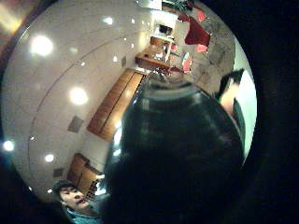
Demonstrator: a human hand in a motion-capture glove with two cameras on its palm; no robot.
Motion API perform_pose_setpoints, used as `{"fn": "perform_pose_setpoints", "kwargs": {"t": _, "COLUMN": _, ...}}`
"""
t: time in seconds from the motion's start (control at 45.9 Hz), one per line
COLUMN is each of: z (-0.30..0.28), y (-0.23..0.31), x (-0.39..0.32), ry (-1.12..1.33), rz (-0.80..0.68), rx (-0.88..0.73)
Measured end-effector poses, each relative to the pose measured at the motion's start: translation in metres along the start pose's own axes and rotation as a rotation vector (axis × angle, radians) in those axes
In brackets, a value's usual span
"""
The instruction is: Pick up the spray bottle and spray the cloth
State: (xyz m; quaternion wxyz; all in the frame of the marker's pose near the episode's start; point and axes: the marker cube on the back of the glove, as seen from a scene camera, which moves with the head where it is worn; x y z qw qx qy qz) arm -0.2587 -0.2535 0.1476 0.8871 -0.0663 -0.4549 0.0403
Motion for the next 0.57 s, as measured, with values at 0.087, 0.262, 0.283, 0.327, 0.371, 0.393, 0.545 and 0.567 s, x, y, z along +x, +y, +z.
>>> {"fn": "perform_pose_setpoints", "kwargs": {"t": 0.087, "z": -0.001, "y": 0.001, "x": 0.000, "ry": 0.036, "rz": 0.011, "rx": -0.041}}
{"fn": "perform_pose_setpoints", "kwargs": {"t": 0.262, "z": -0.030, "y": 0.010, "x": 0.012, "ry": 0.144, "rz": -0.003, "rx": -0.017}}
{"fn": "perform_pose_setpoints", "kwargs": {"t": 0.283, "z": -0.036, "y": 0.014, "x": 0.011, "ry": 0.136, "rz": -0.005, "rx": -0.026}}
{"fn": "perform_pose_setpoints", "kwargs": {"t": 0.327, "z": -0.047, "y": 0.025, "x": 0.003, "ry": 0.079, "rz": -0.006, "rx": -0.071}}
{"fn": "perform_pose_setpoints", "kwargs": {"t": 0.371, "z": -0.058, "y": 0.036, "x": -0.006, "ry": 0.022, "rz": -0.008, "rx": -0.106}}
{"fn": "perform_pose_setpoints", "kwargs": {"t": 0.393, "z": -0.062, "y": 0.037, "x": -0.007, "ry": 0.023, "rz": -0.011, "rx": -0.094}}
{"fn": "perform_pose_setpoints", "kwargs": {"t": 0.545, "z": -0.089, "y": 0.050, "x": -0.024, "ry": -0.022, "rz": -0.038, "rx": -0.041}}
{"fn": "perform_pose_setpoints", "kwargs": {"t": 0.567, "z": -0.090, "y": 0.048, "x": -0.022, "ry": -0.005, "rz": -0.042, "rx": -0.021}}
